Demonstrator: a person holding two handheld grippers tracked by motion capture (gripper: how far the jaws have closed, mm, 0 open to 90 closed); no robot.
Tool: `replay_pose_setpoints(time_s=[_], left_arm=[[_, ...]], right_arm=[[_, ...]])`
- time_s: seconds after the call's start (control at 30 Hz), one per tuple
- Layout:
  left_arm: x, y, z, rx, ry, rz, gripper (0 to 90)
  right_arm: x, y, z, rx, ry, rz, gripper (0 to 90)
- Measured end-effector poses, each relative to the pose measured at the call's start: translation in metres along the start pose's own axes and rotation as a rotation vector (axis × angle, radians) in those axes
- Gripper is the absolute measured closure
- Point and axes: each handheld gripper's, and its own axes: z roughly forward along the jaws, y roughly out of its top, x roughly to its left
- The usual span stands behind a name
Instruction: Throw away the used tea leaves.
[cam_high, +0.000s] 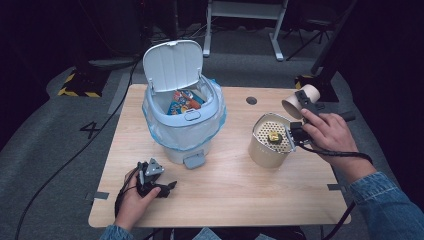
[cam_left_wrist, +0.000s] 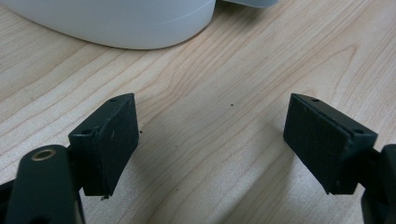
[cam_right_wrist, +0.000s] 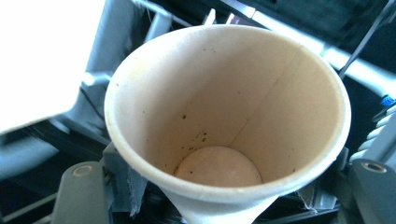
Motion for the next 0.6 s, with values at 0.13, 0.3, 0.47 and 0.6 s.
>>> replay_pose_setpoints(time_s=[0.13,0.3,0.47,0.6], left_arm=[[0.000,0.000,0.000,0.000,0.000,0.000,18.4],[0.000,0.000,0.000,-0.002,-0.001,-0.001,18.4],[0.000,0.000,0.000,-0.002,-0.002,-0.001,18.4],[0.000,0.000,0.000,-0.002,-0.002,-0.002,18.3]], right_arm=[[-0.006,-0.013,0.001,-0.044,0.076,0.223,31.1],[-0.011,-0.027,0.003,-0.119,0.161,0.497,30.6],[-0.011,-0.043,0.005,-0.196,0.257,0.793,30.5],[-0.008,-0.055,0.007,-0.219,0.318,0.970,30.6]])
